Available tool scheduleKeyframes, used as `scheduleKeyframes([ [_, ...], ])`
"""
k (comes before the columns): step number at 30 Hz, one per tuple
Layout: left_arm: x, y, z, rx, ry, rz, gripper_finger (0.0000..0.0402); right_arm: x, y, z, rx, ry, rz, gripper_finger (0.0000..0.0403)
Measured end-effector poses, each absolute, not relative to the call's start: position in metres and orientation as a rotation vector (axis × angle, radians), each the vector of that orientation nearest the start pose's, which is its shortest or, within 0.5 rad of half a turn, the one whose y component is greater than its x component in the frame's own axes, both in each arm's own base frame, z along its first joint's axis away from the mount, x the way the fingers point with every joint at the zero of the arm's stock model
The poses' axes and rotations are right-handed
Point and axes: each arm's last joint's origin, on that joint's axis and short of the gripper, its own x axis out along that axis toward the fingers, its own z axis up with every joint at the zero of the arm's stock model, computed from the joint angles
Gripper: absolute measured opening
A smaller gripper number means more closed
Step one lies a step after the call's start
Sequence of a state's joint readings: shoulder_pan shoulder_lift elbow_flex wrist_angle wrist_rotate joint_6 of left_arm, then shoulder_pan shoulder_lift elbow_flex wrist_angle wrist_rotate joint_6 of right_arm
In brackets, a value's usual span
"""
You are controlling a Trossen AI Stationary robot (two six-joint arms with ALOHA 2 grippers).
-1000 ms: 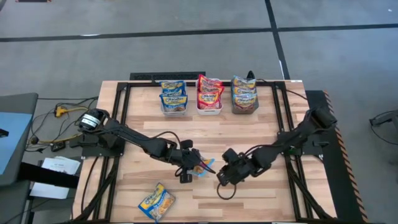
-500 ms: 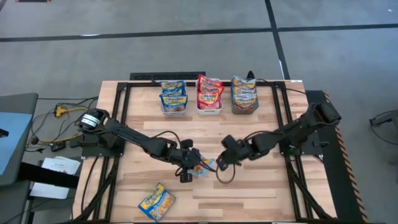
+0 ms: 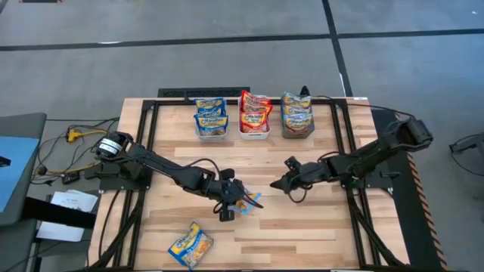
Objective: Sort Maruchan noodles
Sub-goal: Put the light blue noodle pack into the black bin
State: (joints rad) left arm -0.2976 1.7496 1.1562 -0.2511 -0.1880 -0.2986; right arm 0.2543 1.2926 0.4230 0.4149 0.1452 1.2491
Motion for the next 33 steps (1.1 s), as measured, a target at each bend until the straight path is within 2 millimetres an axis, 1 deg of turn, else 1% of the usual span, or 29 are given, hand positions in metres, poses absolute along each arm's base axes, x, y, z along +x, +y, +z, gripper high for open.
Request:
scheduleKeyframes([
  [3,0.353,-0.102,0.204,-0.079,0.825,0.021,0.0000,0.228,0.055,0.159,1.164,0.472,-0.211,0.0098],
  [6,0.353,-0.102,0.204,-0.079,0.824,0.022,0.0000,0.230,0.054,0.153,1.164,0.485,-0.230,0.0098],
  [12,0.353,-0.102,0.204,-0.080,0.825,0.023,0.0000,0.236,0.050,0.149,1.177,0.464,-0.221,0.0108],
  [17,0.353,-0.102,0.204,-0.081,0.825,0.024,0.0000,0.243,0.051,0.147,1.216,0.435,-0.188,0.0136],
  [24,0.353,-0.102,0.204,-0.082,0.825,0.026,0.0000,0.249,0.059,0.135,1.341,0.450,-0.197,0.0192],
  [27,0.353,-0.102,0.204,-0.082,0.825,0.026,0.0000,0.253,0.062,0.132,1.353,0.460,-0.201,0.0211],
  [30,0.353,-0.102,0.204,-0.082,0.826,0.026,0.0000,0.258,0.065,0.128,1.360,0.478,-0.212,0.0223],
  [33,0.352,-0.102,0.203,-0.079,0.836,0.028,0.0000,0.263,0.067,0.123,1.372,0.494,-0.226,0.0225],
])
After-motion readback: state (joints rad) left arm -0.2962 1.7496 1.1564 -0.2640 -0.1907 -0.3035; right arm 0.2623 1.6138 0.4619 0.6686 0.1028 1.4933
